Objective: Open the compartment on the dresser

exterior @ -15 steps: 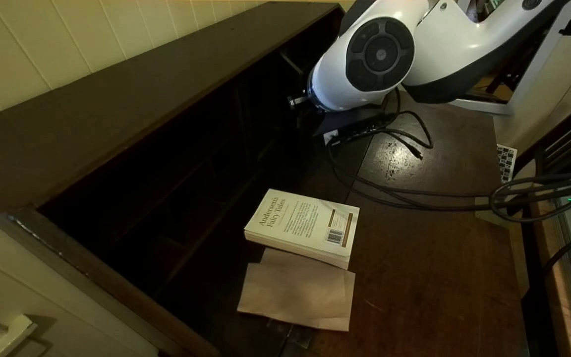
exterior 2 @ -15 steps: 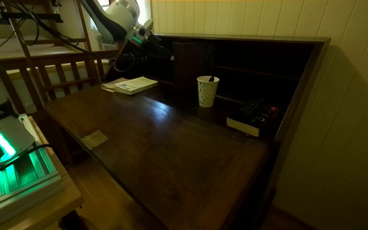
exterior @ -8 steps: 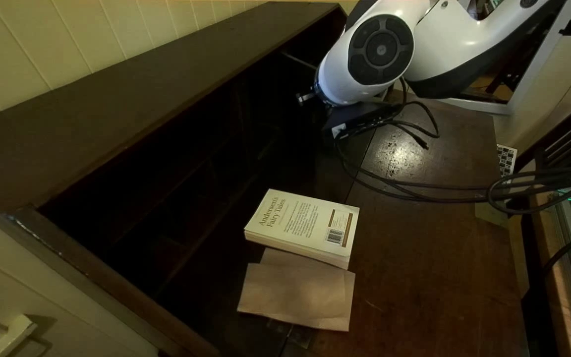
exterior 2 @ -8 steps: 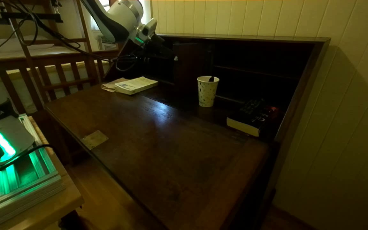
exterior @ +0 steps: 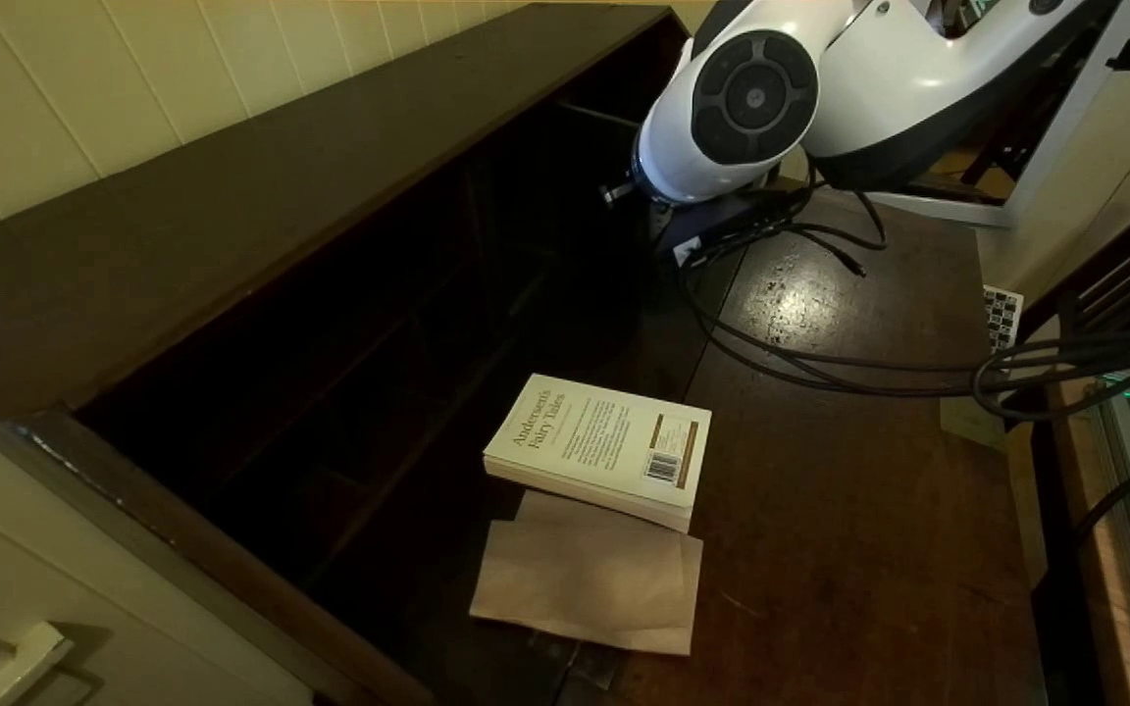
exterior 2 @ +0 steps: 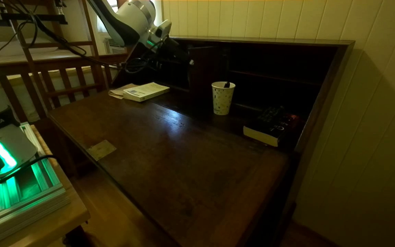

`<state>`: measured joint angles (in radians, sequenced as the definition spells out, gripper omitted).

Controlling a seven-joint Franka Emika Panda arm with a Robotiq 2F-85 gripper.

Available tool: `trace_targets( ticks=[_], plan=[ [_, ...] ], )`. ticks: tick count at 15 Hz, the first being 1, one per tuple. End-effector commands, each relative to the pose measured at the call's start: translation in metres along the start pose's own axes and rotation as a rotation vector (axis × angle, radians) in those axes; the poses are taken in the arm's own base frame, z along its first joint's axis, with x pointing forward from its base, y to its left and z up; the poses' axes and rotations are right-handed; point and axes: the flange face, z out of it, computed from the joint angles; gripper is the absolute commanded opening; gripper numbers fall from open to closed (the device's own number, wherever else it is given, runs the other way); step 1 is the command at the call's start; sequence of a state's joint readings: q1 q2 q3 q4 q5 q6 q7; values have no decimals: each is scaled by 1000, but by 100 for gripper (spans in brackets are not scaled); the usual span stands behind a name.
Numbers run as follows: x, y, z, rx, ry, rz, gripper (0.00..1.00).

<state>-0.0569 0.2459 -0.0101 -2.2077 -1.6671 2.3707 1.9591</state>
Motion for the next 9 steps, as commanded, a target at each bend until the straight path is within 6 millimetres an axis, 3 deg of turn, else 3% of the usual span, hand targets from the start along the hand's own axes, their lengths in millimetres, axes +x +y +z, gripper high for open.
trace_targets(
  ticks=[1, 9],
  plan=[
    [0, 14, 0, -40, -12, -53, 100],
    [0, 24, 8, -86, -12, -124, 100]
  ],
)
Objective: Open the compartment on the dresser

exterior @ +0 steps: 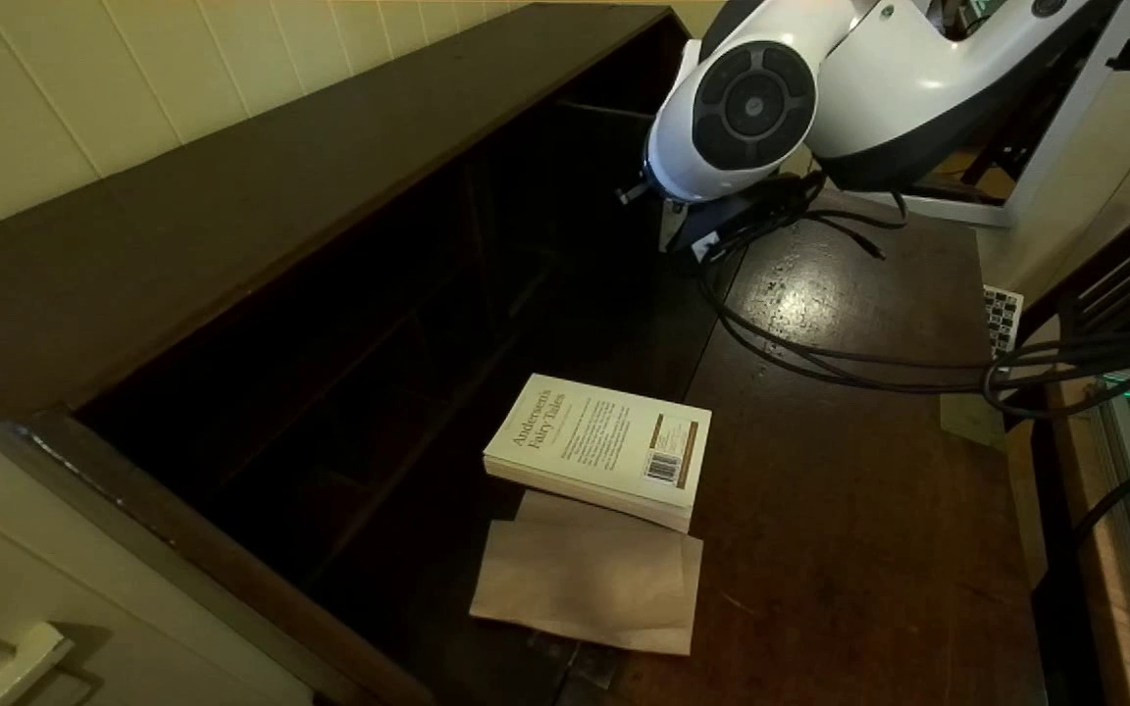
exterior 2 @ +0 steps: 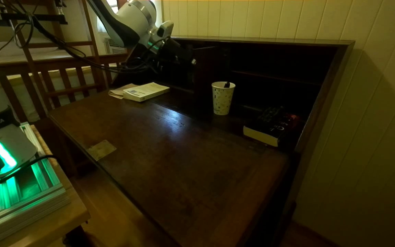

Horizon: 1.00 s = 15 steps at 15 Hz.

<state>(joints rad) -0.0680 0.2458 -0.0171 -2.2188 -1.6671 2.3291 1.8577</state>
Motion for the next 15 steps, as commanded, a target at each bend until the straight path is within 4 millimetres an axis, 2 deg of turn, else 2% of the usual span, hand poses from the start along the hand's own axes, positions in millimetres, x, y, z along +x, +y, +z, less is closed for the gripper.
trace_targets(
  ticks=[1, 9, 15],
  plan=[
    [1, 13, 0, -39, -13, -32, 100],
    [5, 21, 4, -76, -5, -61, 100],
    [12, 21, -5, -55, 8, -42, 100]
  ],
)
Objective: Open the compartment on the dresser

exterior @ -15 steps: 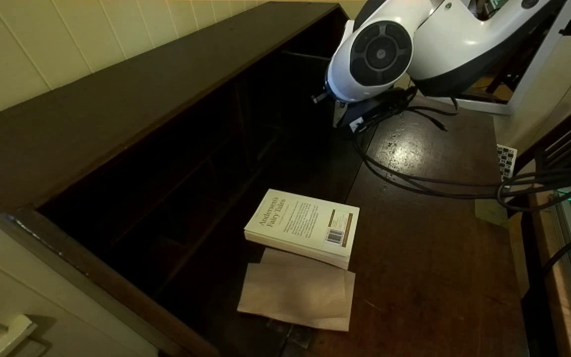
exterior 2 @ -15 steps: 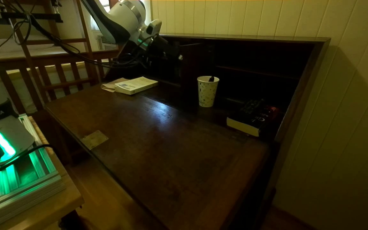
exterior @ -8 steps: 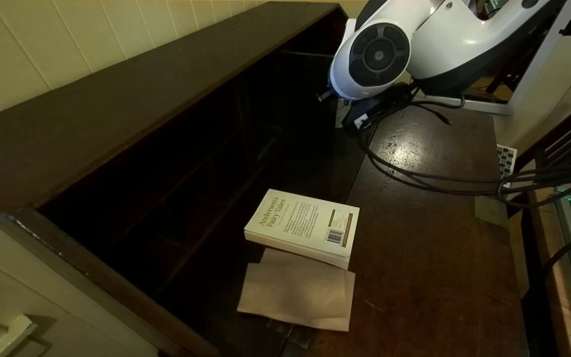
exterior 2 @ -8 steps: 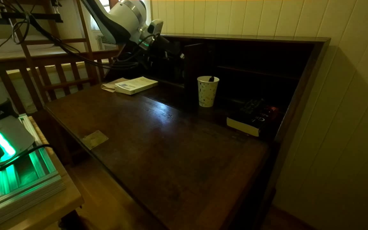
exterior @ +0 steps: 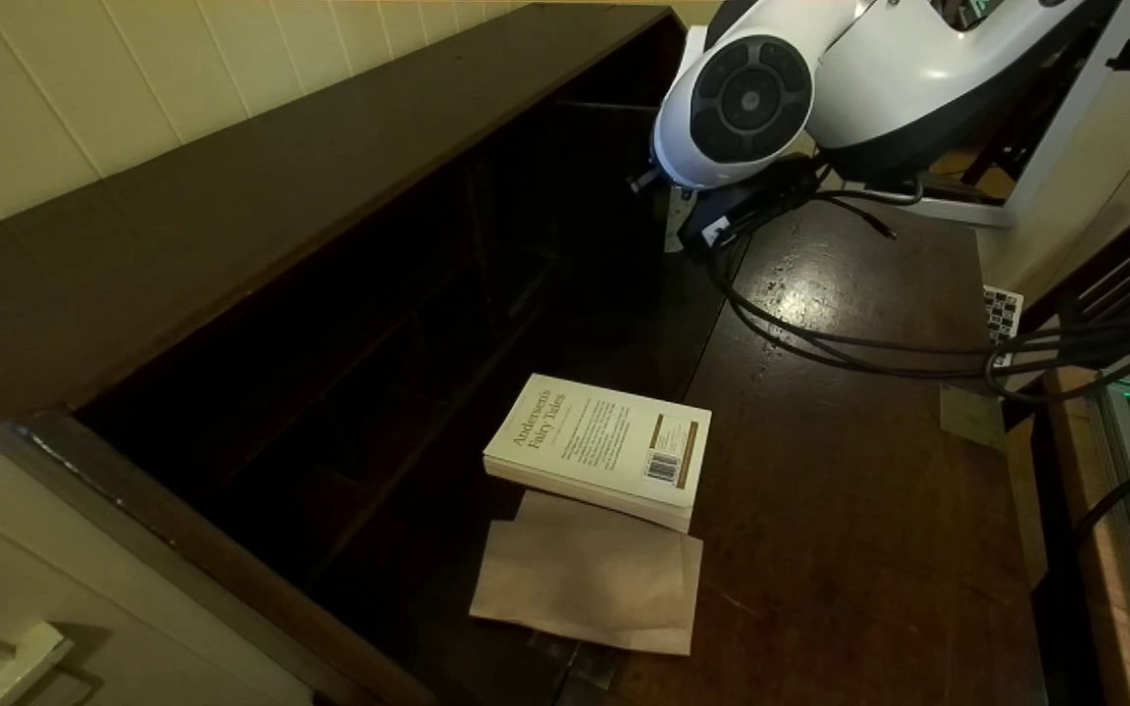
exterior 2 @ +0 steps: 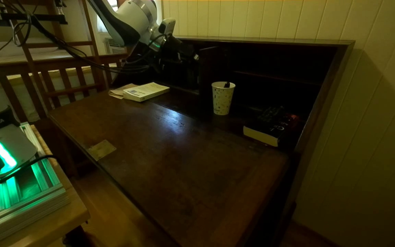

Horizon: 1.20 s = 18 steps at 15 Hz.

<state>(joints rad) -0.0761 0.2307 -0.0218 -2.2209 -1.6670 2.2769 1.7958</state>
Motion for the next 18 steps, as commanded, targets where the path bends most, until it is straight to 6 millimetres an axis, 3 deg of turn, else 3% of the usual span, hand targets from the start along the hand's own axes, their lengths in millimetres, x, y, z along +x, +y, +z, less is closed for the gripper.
trace_targets(
  ticks=[1, 9, 18],
  plan=[
    [5, 8, -13, 16, -10, 7, 100],
    [12, 8, -35, 102, -37, 34, 100],
    [32, 45, -73, 168, -107, 12, 100]
  ],
)
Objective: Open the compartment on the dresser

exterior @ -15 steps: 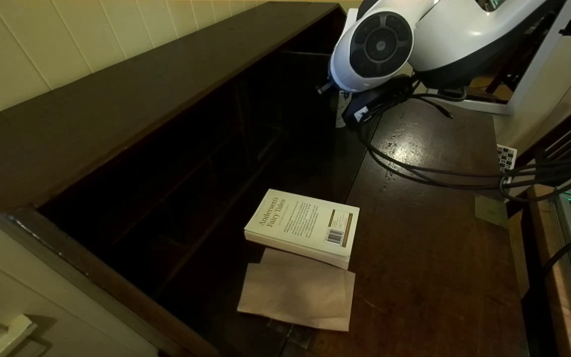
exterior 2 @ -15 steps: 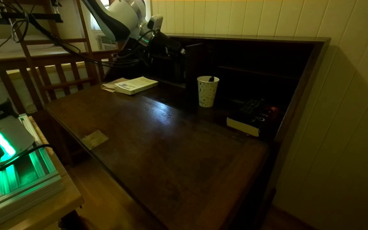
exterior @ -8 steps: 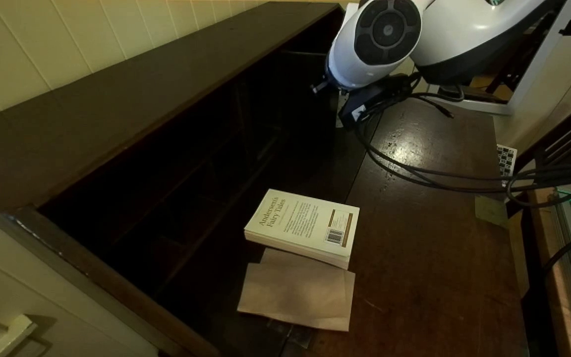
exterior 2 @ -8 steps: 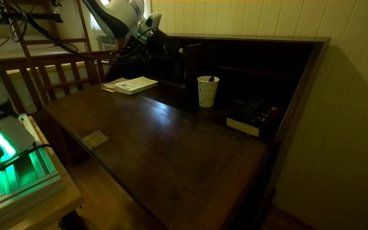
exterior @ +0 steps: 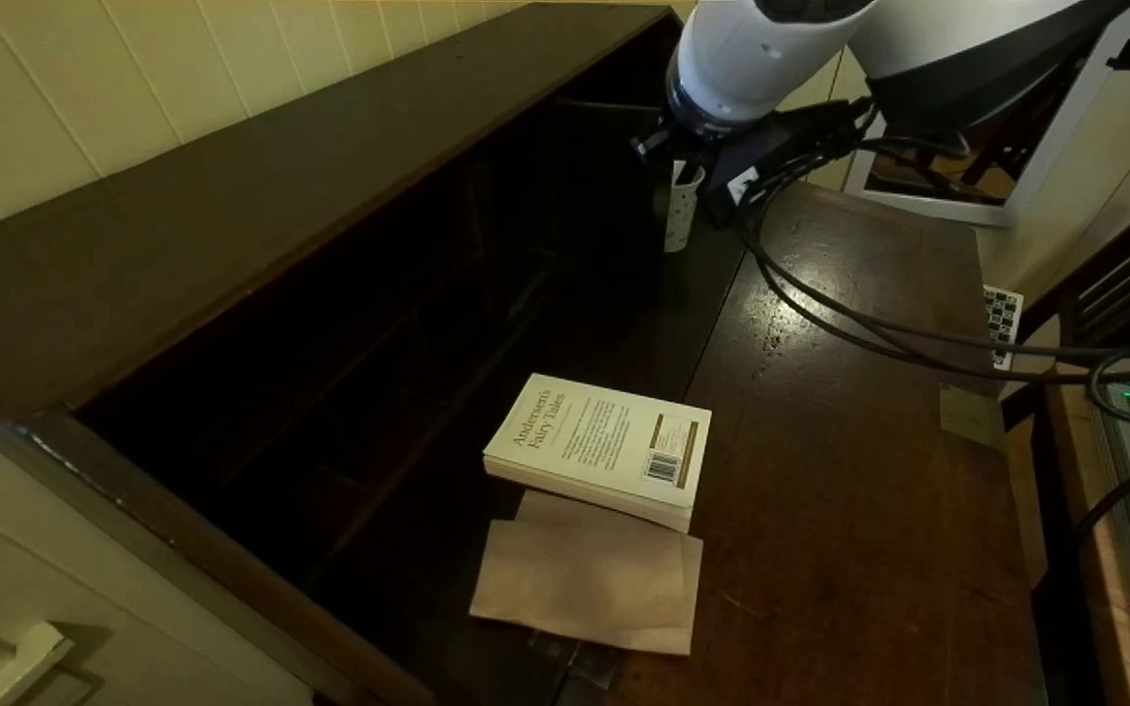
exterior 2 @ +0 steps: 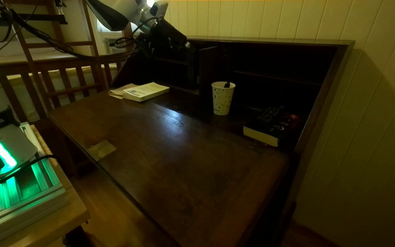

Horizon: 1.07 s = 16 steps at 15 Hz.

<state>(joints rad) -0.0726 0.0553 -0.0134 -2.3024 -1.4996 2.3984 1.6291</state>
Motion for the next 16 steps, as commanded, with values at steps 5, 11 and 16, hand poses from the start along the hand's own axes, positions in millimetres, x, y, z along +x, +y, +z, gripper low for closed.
trace_targets(
  ticks=[5, 11, 16],
  plan=[
    [16, 32, -42, 143, -117, 17, 100],
    [28, 56, -52, 194, -210, -15, 100],
    [39, 71, -57, 263, -248, -44, 100]
  ],
)
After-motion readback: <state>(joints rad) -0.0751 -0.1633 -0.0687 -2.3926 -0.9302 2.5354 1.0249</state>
